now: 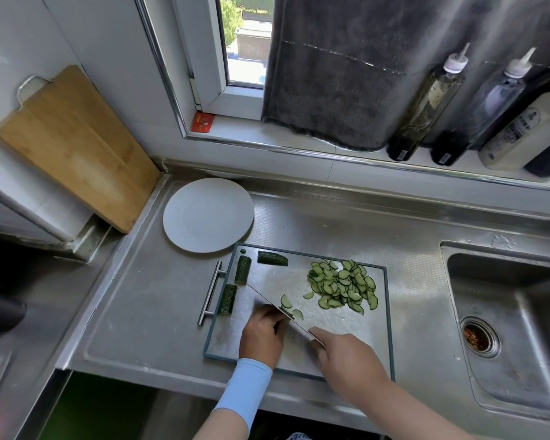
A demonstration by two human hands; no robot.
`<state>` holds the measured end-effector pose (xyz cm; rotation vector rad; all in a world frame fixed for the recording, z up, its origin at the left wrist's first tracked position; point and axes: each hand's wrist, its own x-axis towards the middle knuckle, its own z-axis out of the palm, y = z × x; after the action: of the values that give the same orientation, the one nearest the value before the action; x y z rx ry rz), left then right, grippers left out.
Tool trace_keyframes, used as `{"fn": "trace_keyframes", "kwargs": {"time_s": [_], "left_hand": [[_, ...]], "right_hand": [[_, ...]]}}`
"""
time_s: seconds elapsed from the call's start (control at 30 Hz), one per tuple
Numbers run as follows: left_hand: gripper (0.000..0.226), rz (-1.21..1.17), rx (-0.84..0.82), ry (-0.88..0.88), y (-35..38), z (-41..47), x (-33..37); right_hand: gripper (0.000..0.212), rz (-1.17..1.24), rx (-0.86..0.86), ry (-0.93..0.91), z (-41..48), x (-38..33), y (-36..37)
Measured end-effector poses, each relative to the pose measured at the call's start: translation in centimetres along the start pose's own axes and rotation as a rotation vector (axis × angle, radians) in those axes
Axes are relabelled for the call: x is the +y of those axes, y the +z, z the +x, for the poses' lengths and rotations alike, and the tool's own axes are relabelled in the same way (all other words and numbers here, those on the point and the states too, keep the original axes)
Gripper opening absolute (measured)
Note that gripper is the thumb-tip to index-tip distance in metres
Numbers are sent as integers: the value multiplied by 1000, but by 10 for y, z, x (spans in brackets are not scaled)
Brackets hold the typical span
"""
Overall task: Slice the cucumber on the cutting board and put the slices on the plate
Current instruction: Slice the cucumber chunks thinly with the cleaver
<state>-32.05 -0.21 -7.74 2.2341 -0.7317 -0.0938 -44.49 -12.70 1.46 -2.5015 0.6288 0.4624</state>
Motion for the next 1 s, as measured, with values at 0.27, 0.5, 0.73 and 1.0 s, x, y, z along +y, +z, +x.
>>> {"fn": "trace_keyframes", "kwargs": {"time_s": [0.27, 0.5, 0.73, 1.0], "left_hand": [[22, 4, -14, 5, 1, -2, -2], [21, -10, -11, -5, 4, -2, -7], [24, -11, 23, 14, 8, -5, -9], [22, -5, 22, 3, 7, -4, -9]], "right_hand": [[9, -21, 2, 12, -12, 13, -2], [12, 39, -48, 59, -1, 9, 0], [17, 67, -69, 55, 20, -9, 0], [13, 46, -62, 31, 18, -11, -2]]}}
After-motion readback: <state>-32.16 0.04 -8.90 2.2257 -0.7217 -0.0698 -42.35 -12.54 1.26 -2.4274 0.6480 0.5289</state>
